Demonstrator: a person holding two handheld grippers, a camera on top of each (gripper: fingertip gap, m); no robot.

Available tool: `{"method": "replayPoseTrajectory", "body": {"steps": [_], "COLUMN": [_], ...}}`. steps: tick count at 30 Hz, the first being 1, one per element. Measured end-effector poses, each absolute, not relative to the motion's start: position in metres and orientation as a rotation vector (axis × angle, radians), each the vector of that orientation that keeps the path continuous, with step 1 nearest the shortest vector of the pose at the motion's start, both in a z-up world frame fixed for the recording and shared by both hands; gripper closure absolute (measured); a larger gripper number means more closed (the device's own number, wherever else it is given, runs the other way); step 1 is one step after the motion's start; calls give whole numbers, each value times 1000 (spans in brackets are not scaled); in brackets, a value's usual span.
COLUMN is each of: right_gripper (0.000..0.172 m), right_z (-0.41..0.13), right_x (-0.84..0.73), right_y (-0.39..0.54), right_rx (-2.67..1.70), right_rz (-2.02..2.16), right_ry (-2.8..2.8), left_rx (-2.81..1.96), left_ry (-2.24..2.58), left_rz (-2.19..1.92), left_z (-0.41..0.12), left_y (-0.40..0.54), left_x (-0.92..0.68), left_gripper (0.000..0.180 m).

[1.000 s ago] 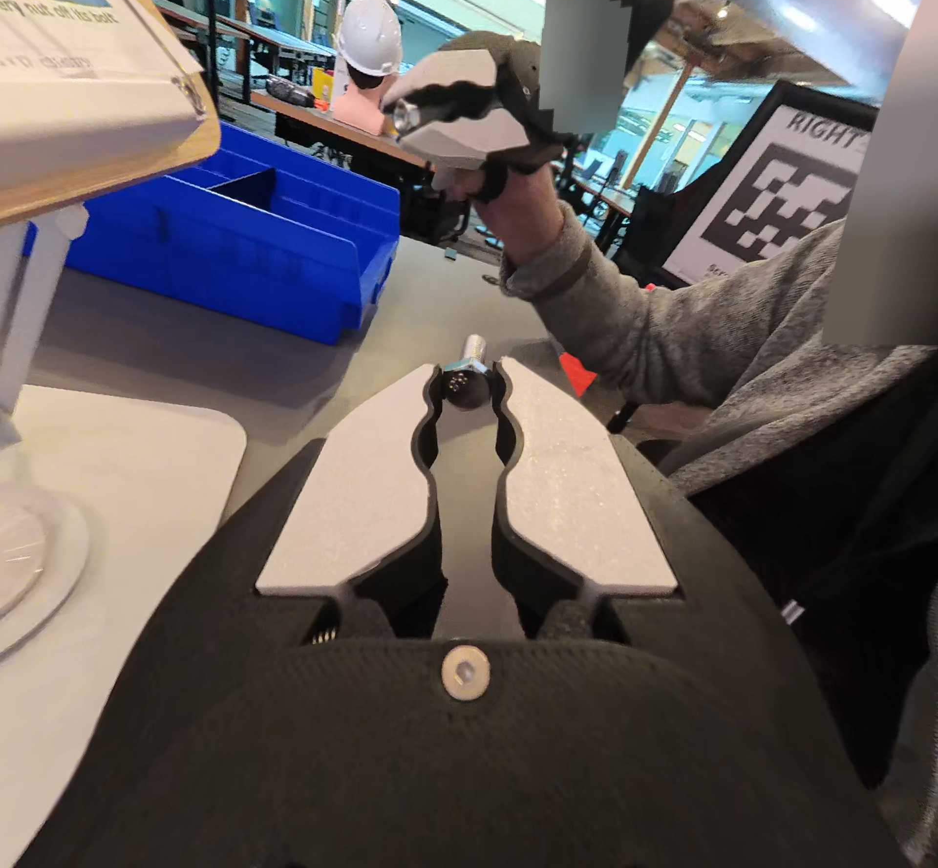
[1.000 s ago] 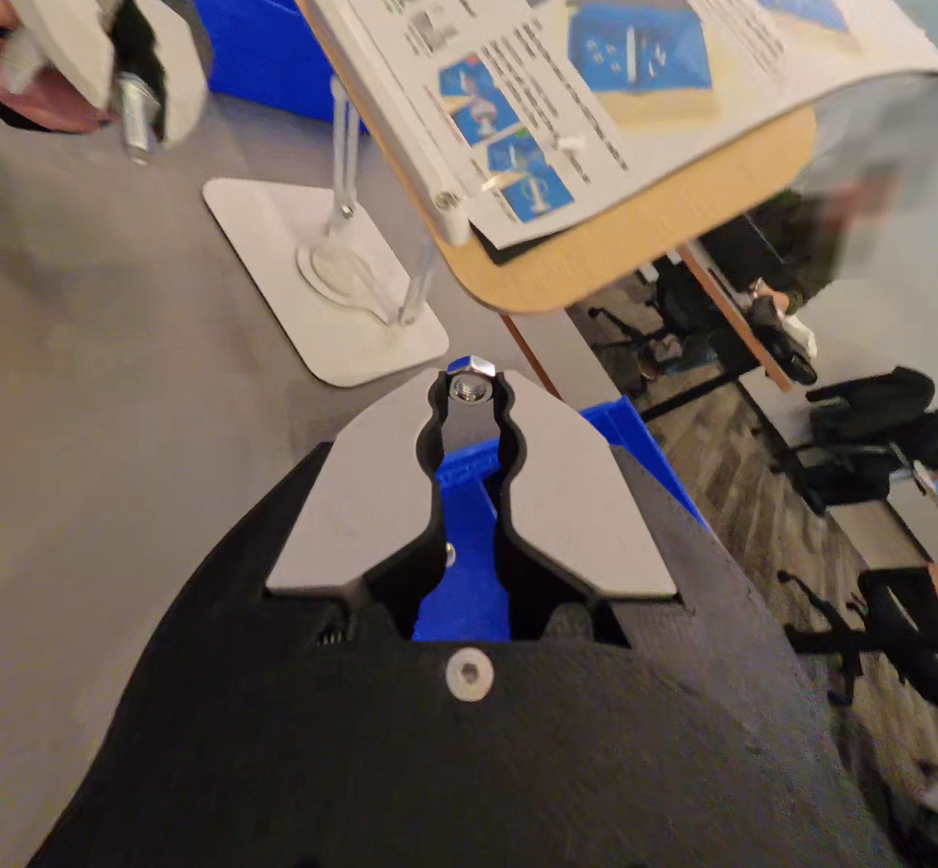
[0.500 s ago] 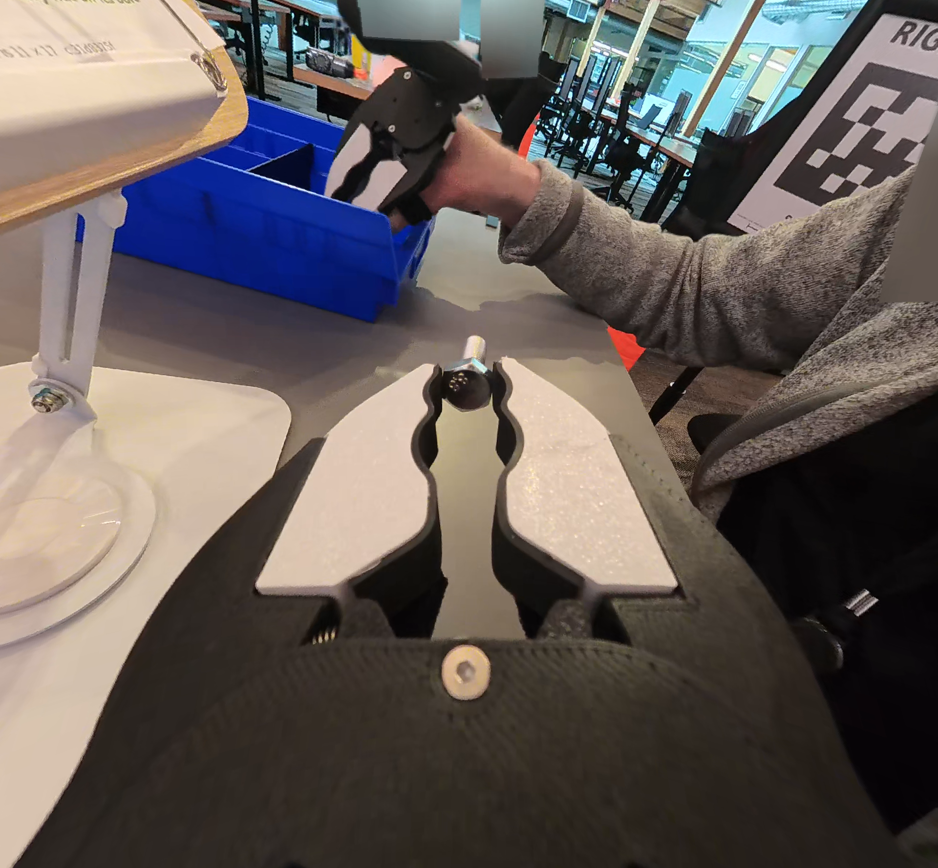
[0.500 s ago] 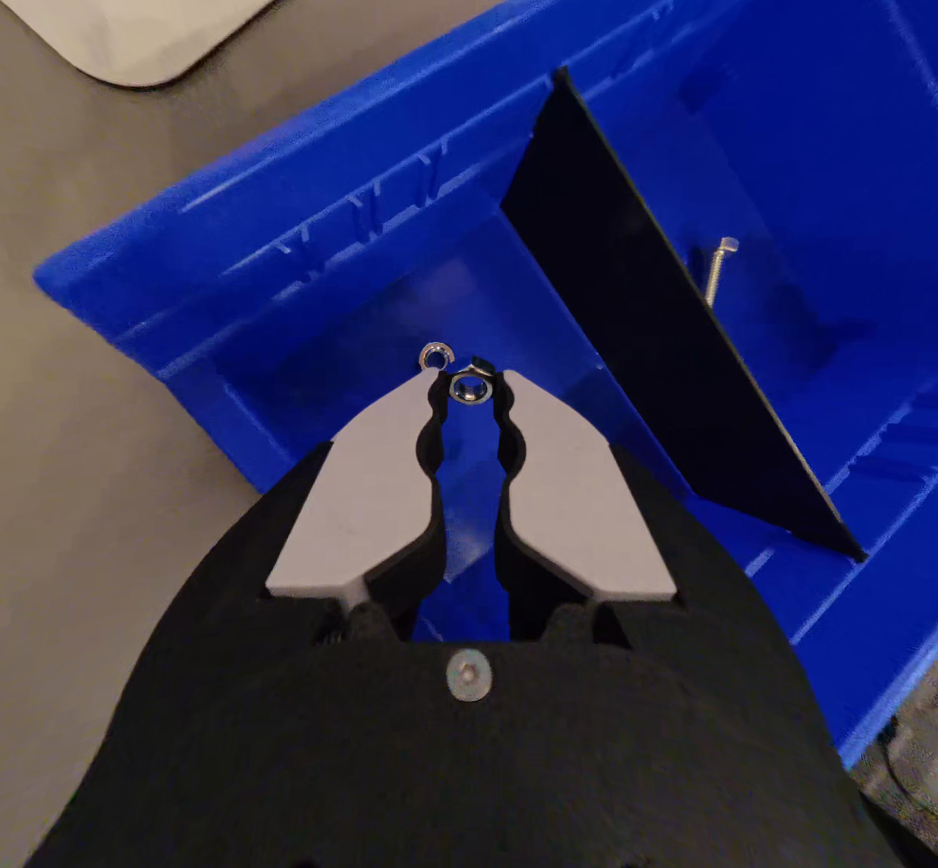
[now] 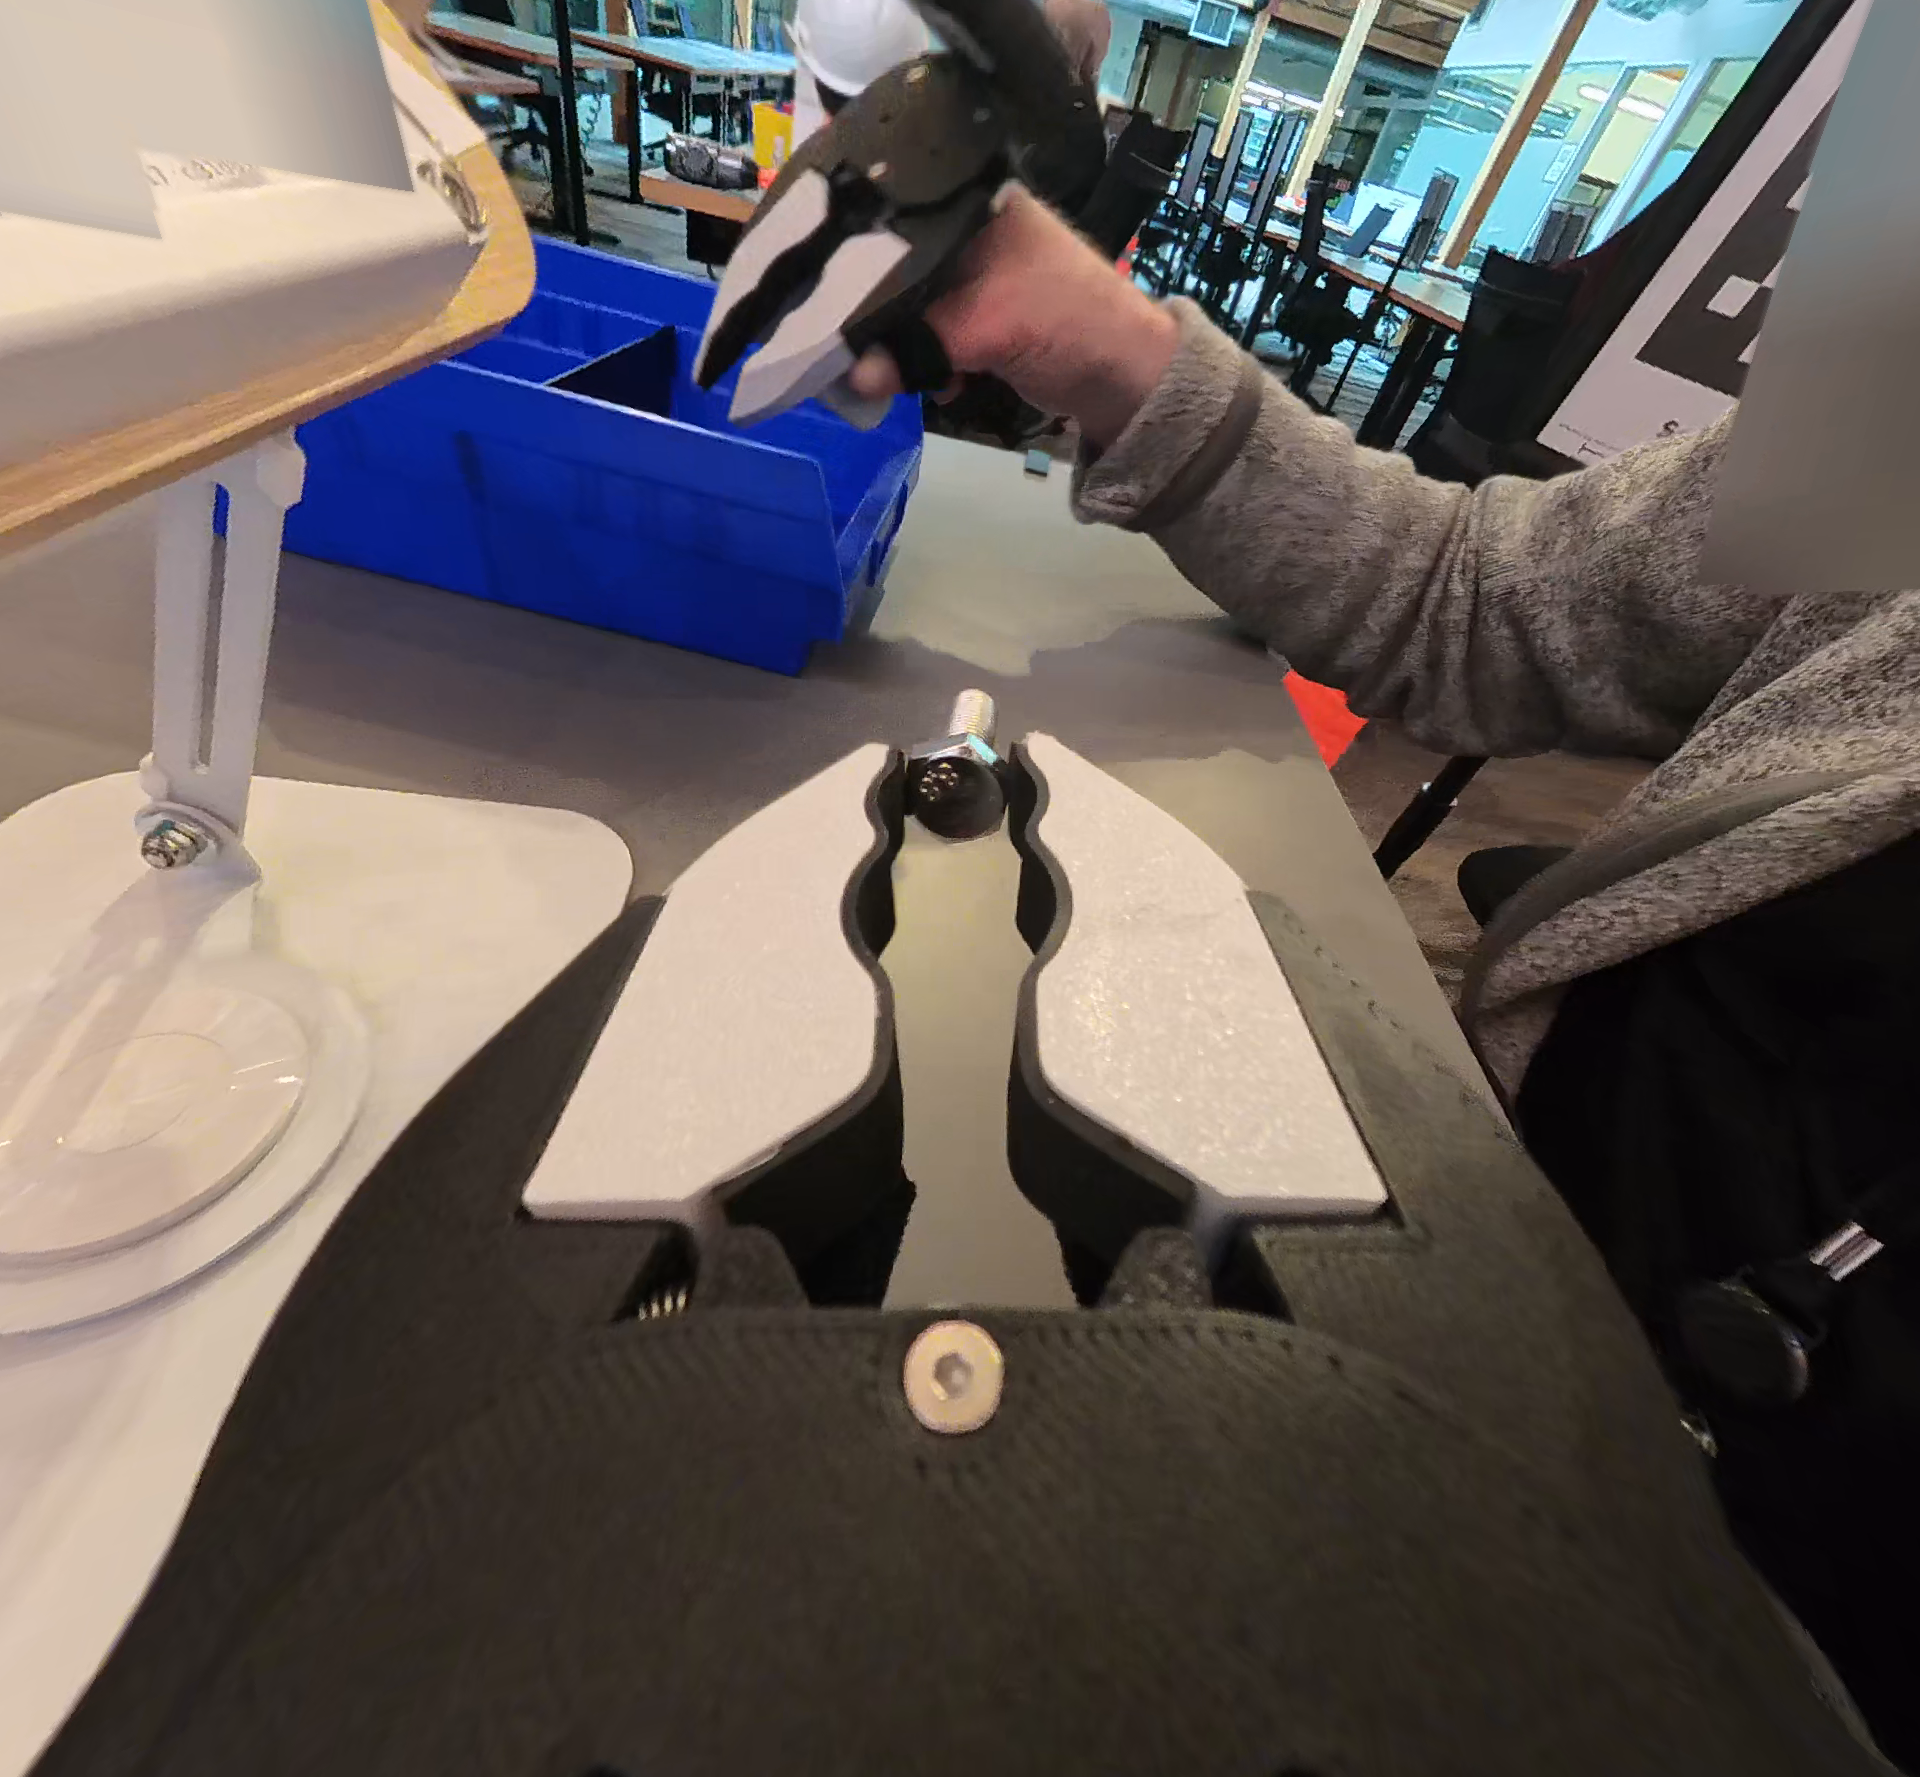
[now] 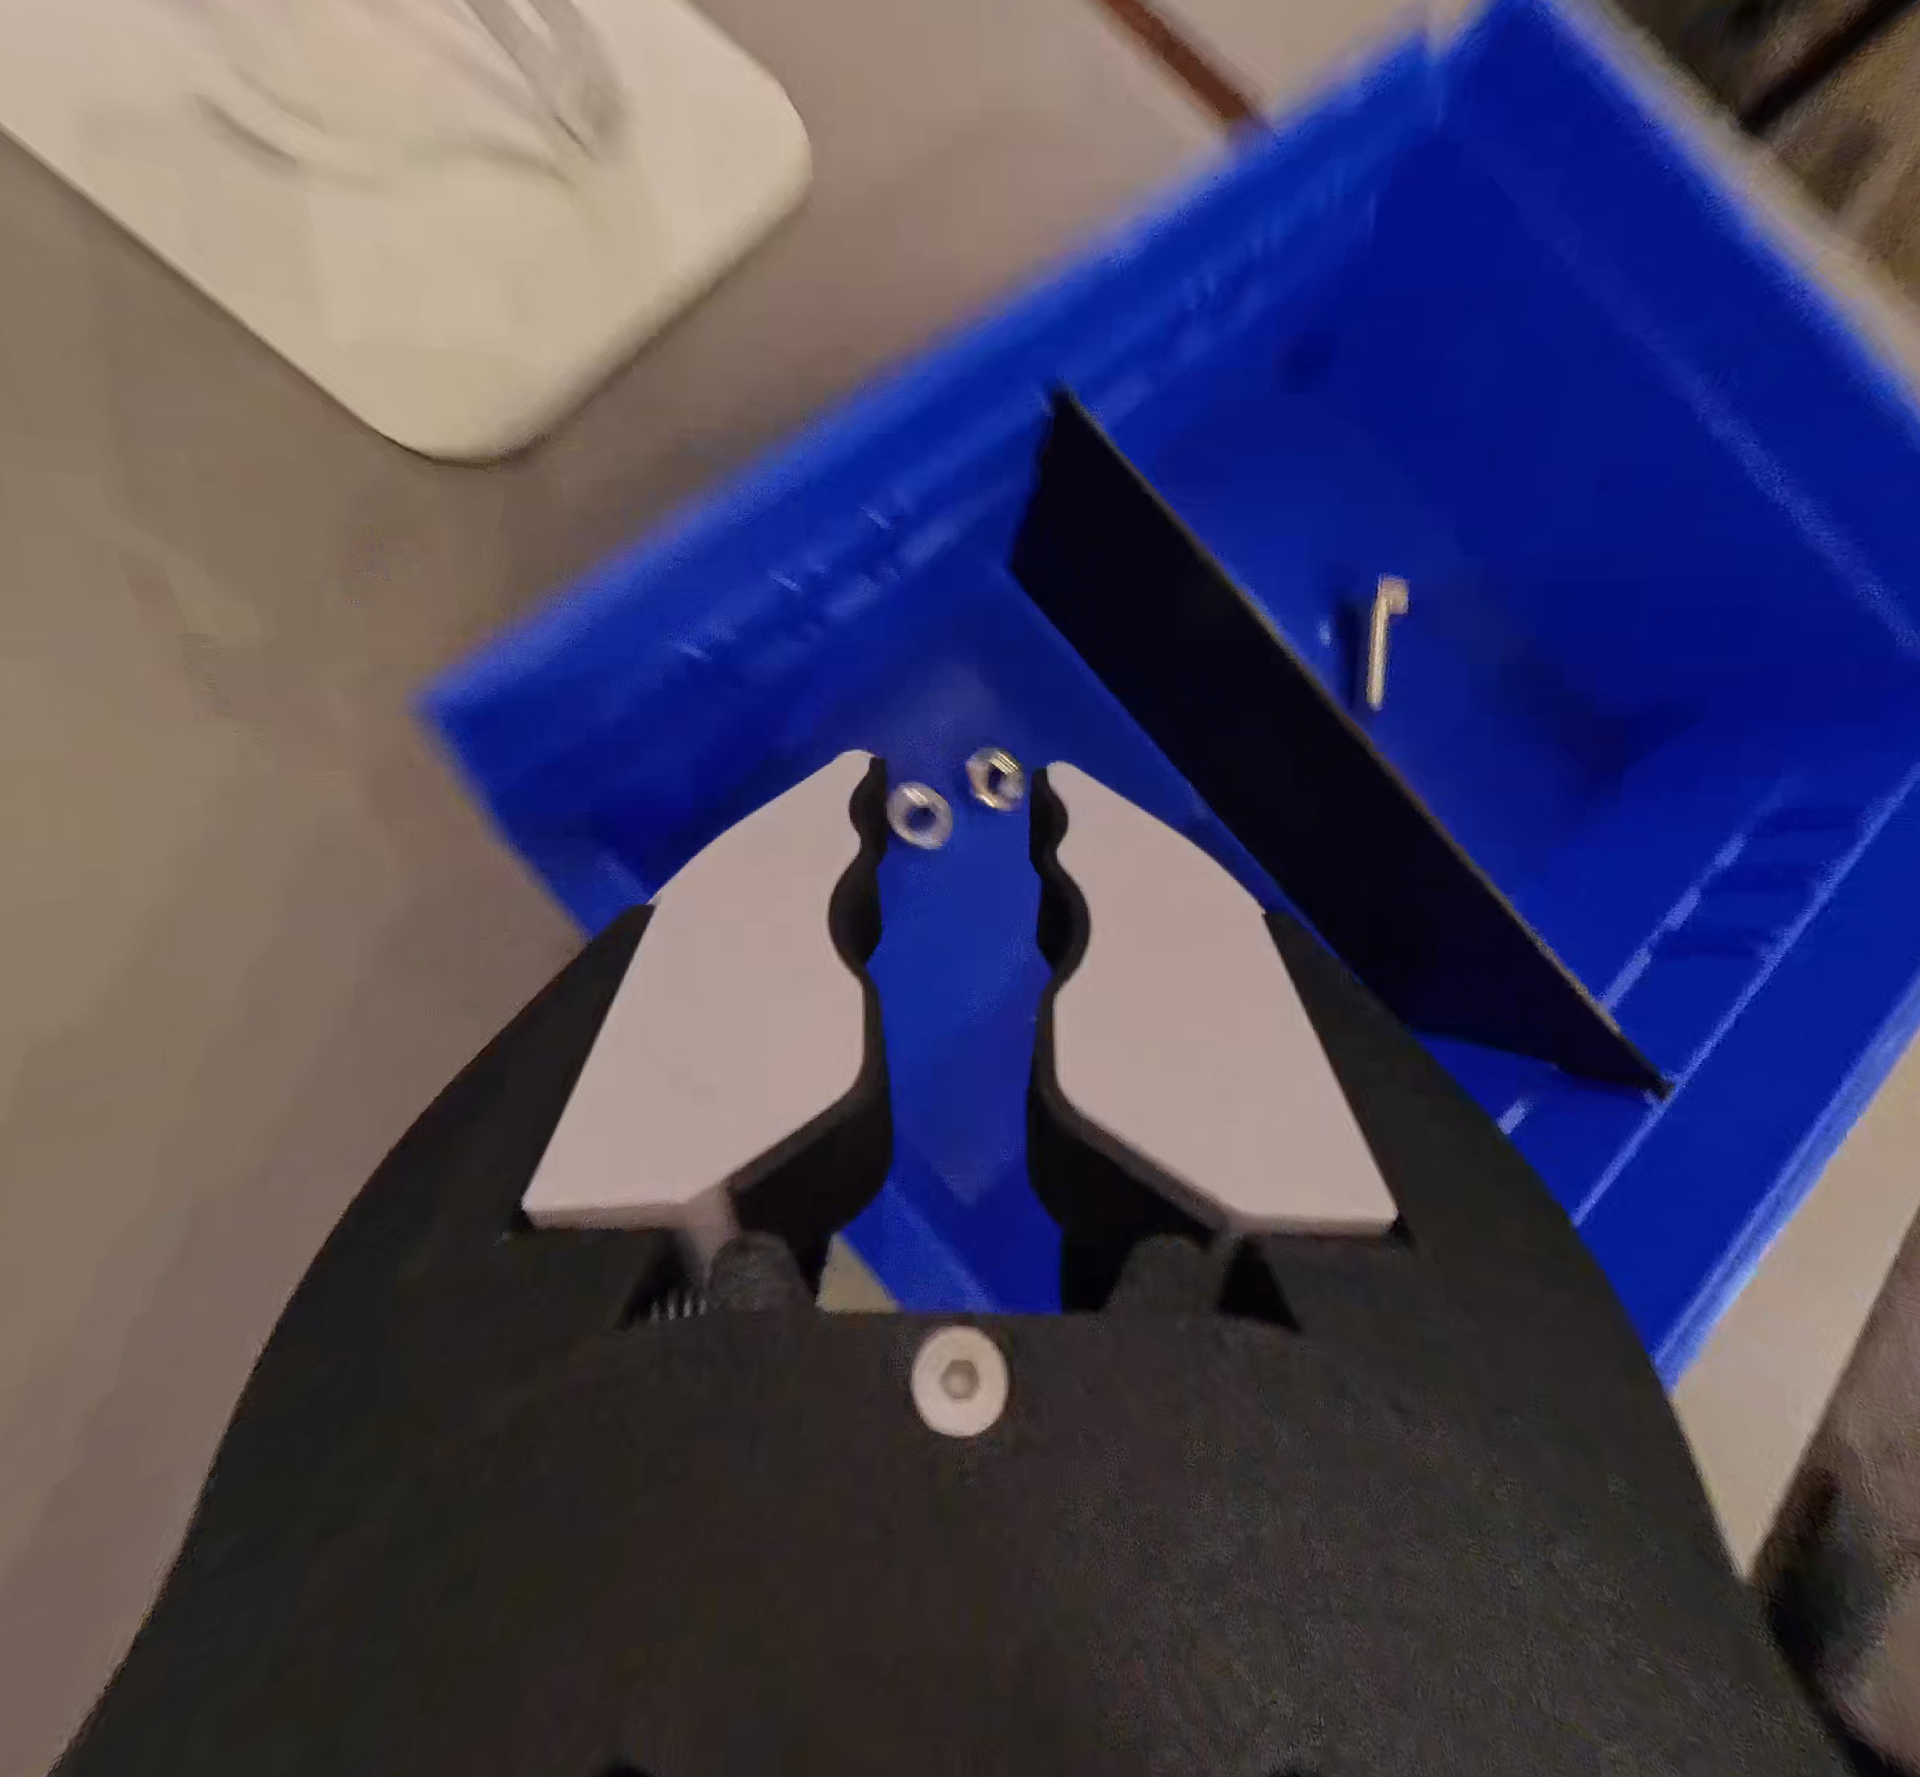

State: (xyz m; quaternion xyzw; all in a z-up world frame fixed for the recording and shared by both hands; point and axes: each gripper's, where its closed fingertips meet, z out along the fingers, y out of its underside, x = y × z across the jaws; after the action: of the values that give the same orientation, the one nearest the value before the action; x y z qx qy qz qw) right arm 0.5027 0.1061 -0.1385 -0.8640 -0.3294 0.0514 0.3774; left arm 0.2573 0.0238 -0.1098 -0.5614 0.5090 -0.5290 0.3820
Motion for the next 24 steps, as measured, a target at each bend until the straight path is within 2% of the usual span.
{"method": "replayPoseTrajectory", "body": {"steps": [1,6,10,16,20,24], "right_gripper": [148,154,159,137,145,161], "right_z": [-121,-58,-57,-70,-66,-61], "right_x": [485,365,302,270,260,254], "right_y": [96,16,-10,-3,-8,-15], "right_rx": [-2133,-1749,-1605,-1555,-1470,-1408], "right_rz": [203,855,1234,1650,1801,1868], "right_ry": [-865,-1027,-1006,-820,-796,-813], "left_rx": [-1411,-1291,-1160,-1015,-975,-954], "left_ry": [1296,1291,1309,1345,1378,1372], "left_rz": [-1348,-1276,-1165,-945,-834,-828], "left_z": [-107,-95,-80,-66,-68,-65], "left_y": [23,17,6,-6,-10,-11], "left_x": [257,259,260,257,259,258], "left_gripper": [162,162,162,162,162,162]}}
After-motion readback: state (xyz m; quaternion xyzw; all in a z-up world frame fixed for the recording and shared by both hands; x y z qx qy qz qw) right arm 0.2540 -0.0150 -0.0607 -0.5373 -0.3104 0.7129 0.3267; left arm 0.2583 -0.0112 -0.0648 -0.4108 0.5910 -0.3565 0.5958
